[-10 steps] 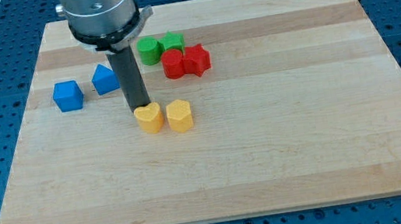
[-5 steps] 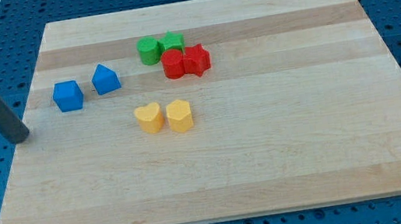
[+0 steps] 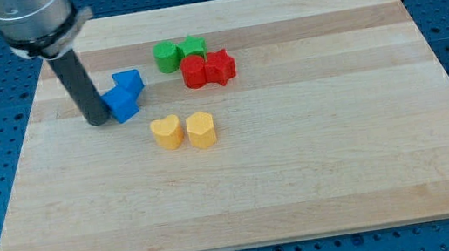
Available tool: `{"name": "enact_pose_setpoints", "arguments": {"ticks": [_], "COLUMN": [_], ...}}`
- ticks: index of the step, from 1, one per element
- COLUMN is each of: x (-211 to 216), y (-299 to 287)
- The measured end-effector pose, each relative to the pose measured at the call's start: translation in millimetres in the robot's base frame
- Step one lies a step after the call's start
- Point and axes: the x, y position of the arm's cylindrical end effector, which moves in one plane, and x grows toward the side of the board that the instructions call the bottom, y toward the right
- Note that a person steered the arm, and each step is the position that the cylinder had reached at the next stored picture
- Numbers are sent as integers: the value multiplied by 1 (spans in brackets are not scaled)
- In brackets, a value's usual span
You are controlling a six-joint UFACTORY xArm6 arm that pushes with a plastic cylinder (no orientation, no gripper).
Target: Push the blue triangle along with the blue cube slightly down
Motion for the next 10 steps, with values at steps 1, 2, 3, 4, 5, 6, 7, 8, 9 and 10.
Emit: {"name": "enact_pose_setpoints", "arguments": {"ticks": [1, 2, 3, 4, 5, 6, 7, 8, 9, 10], "x": [1, 1, 5, 11, -55, -133, -145, -125, -83, -71], "y": [28, 27, -10, -56, -62, -28, 13, 25, 34, 34]}}
